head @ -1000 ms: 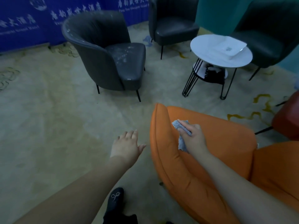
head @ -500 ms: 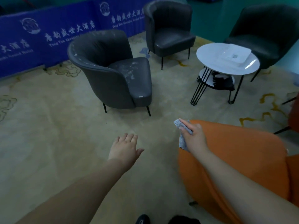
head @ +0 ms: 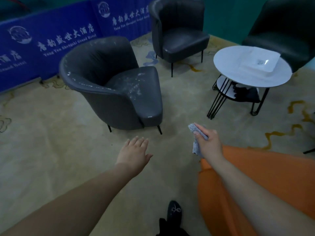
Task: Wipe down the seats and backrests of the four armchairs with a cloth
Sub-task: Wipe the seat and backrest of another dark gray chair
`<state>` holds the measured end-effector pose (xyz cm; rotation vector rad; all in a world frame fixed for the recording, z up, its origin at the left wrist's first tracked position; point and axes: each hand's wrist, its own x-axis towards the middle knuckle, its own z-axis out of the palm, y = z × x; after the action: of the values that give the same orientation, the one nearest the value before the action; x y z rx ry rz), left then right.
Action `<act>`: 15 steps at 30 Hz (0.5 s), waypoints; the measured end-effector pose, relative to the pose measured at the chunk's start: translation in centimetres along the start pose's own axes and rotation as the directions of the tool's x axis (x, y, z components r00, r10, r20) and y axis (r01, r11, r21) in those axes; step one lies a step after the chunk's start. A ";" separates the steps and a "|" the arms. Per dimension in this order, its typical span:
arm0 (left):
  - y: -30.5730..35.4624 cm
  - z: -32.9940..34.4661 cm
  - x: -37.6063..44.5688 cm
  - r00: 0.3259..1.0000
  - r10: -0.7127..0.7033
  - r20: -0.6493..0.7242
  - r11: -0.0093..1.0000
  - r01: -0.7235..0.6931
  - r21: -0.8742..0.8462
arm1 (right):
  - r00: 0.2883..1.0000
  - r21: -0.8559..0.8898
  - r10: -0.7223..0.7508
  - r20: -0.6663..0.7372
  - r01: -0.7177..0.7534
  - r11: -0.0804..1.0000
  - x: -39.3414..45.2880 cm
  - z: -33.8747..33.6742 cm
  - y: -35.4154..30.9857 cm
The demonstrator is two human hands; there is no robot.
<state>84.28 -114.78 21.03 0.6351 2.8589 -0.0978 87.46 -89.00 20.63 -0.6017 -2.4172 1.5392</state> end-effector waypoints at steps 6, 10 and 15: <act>-1.4 -2.3 8.5 1.000 -0.004 -0.015 1.000 0.003 -0.003 | 0.999 -0.014 0.025 0.026 -0.025 1.000 8.6 1.0 -1.3; -3.1 -2.4 12.7 1.000 -0.027 0.014 0.999 0.027 -0.037 | 1.000 -0.031 0.030 0.003 -0.030 0.999 13.1 2.4 -2.1; -6.0 -2.9 20.9 0.999 -0.039 -0.002 0.997 0.039 -0.070 | 1.000 -0.074 0.017 -0.007 -0.018 0.997 20.3 4.3 -3.2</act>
<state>62.70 -111.29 19.39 0.5664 2.8639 -0.0027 66.97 -84.64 20.87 -0.6431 -2.4797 1.4572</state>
